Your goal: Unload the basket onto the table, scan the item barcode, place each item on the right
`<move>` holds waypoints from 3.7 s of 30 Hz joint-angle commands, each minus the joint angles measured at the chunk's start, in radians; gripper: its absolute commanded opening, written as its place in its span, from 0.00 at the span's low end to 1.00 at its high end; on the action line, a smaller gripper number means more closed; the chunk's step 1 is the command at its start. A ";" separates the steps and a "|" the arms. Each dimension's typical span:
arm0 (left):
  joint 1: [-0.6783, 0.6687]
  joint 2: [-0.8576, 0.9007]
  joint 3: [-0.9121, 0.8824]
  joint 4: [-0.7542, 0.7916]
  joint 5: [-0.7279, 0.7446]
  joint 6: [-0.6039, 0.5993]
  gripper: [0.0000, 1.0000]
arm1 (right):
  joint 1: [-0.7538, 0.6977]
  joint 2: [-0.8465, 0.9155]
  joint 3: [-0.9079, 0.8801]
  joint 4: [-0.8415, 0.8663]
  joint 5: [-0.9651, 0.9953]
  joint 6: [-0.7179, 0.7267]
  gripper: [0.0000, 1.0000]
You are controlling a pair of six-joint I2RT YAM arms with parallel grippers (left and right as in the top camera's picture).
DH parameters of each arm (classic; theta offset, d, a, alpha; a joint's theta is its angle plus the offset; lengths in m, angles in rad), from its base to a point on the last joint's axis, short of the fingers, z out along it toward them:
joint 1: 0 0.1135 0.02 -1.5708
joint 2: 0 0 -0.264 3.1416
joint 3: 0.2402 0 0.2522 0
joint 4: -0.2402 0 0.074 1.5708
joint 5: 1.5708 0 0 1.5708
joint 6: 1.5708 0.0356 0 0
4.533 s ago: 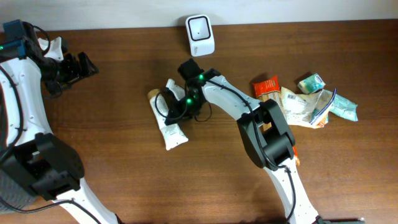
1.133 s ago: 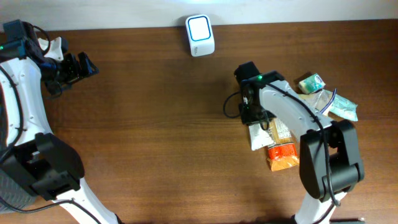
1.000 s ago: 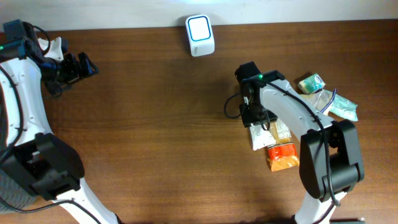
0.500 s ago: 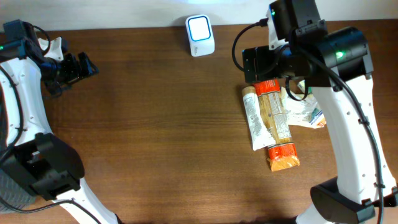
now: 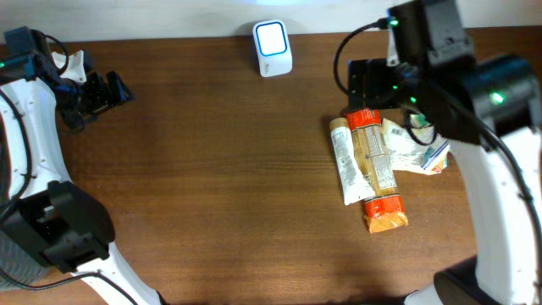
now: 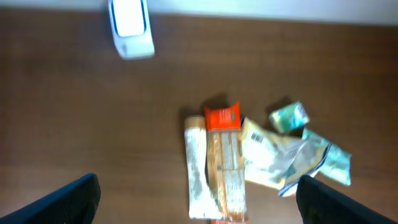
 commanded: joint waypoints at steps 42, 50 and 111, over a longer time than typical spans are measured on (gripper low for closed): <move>0.007 -0.018 0.008 -0.001 0.011 -0.006 0.99 | -0.361 -1.677 -2.326 1.476 -0.191 -0.094 0.99; 0.007 -0.018 0.008 -0.001 0.011 -0.006 0.99 | -0.361 -1.677 -2.326 1.435 -0.204 -0.094 0.99; -0.347 -0.555 -0.027 0.078 -0.167 -0.005 0.99 | -0.361 -1.677 -2.326 1.435 -0.204 -0.094 0.99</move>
